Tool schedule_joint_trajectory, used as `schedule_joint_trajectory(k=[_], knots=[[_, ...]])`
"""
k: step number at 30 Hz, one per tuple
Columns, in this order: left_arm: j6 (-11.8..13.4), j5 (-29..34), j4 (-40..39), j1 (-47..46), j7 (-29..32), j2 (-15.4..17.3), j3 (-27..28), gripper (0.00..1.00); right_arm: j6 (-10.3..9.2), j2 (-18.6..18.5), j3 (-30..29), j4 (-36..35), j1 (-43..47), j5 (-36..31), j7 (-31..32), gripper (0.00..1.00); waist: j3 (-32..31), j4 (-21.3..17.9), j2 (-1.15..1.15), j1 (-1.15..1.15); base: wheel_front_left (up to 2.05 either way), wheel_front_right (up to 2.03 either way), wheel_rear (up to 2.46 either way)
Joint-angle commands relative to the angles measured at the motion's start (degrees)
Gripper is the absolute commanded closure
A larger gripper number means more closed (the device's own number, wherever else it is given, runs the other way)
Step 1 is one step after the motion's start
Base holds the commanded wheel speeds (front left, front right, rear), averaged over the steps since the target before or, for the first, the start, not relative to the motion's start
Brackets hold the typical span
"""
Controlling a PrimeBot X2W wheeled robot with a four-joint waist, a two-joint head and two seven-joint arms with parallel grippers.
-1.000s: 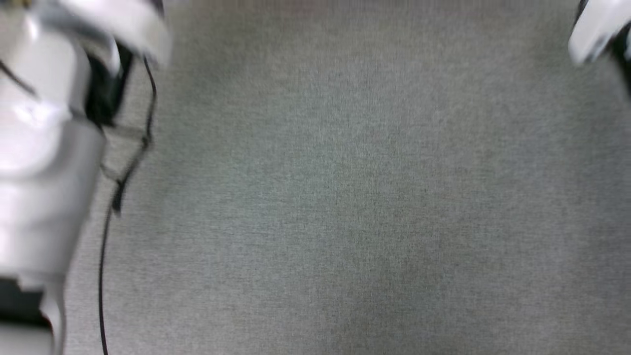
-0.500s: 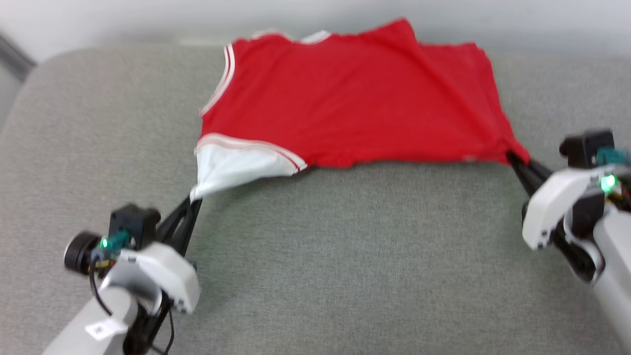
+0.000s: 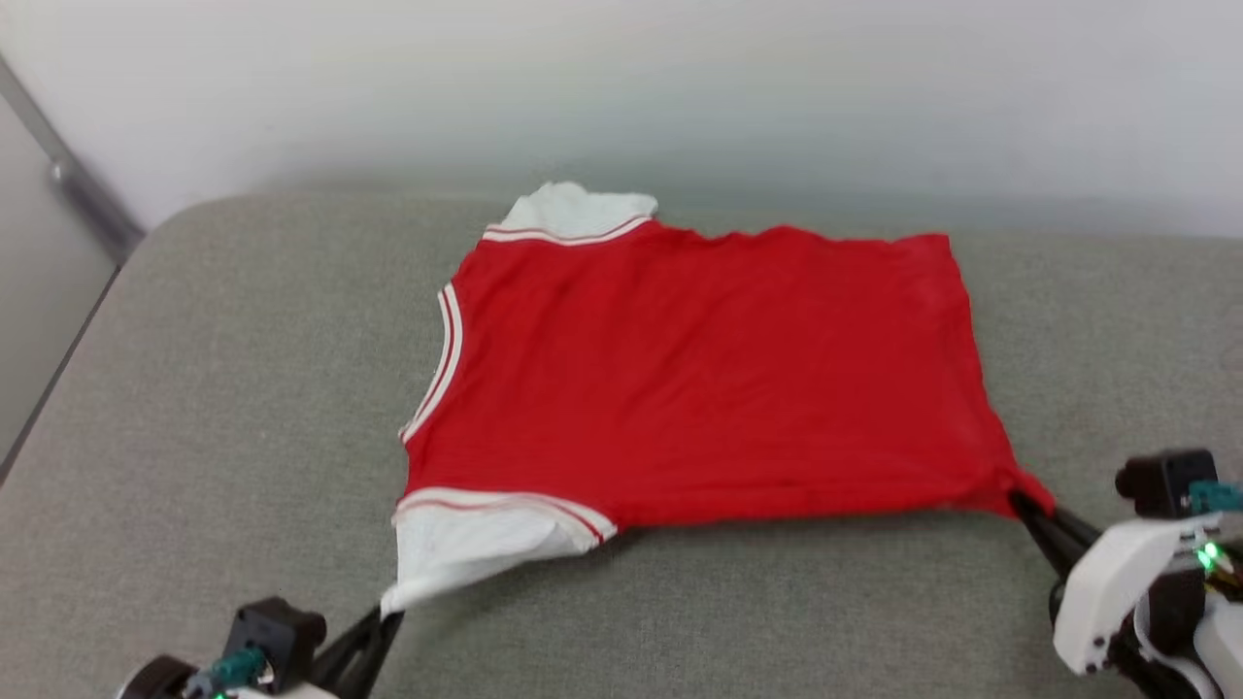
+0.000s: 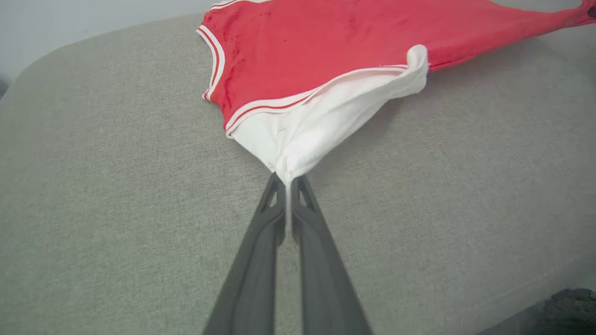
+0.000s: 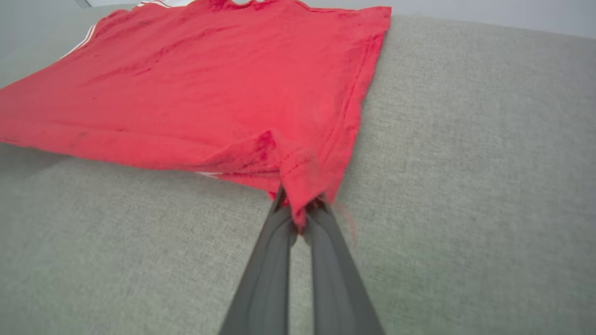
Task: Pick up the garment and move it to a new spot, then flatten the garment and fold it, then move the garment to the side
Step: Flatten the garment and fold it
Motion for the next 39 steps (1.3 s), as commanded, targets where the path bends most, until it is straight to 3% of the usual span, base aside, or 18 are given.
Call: schedule_joint_trajectory(k=[1,4,9,19,32,39], knots=[[0.49,-0.48,-1.69,2.24,0.66,0.55,-0.55,1.0,-0.04,-1.1,0.09,-1.34,2.57,0.05,0.39,1.0,-1.58,-0.46,0.0,0.02,0.0,0.0,0.0],[1.35,-1.66,-6.23,7.67,2.88,3.55,-1.62,1.0,-0.04,-3.5,-1.11,-5.92,9.31,1.52,2.79,1.0,-3.37,-1.01,0.0,0.02,0.0,0.0,0.0],[1.43,-3.08,-9.53,11.71,4.79,5.77,-2.62,1.0,-0.04,-5.34,-2.92,-11.12,16.31,3.1,6.75,1.0,-4.12,-1.71,0.0,0.02,0.0,0.0,0.0],[0.63,-1.99,-9.81,12.38,4.85,5.99,-4.48,1.0,-0.04,-6.42,-6.76,-19.17,23.15,4.02,12.41,1.0,-3.27,-3.02,0.0,0.02,0.0,0.0,0.0],[-0.24,1.61,-8.3,-0.25,1.77,4.85,0.36,1.0,-0.03,-3.91,-12.15,-25.5,16.11,2.13,16.99,1.0,2.77,-3.39,0.0,0.02,0.0,0.0,0.0],[-2.55,2.05,-3.6,-8.81,2.41,3.33,1.59,1.0,-0.03,-2.33,-13.28,-22.71,9.72,-0.98,19.03,1.0,6.86,-3.74,0.0,0.02,0.0,0.0,0.0]])
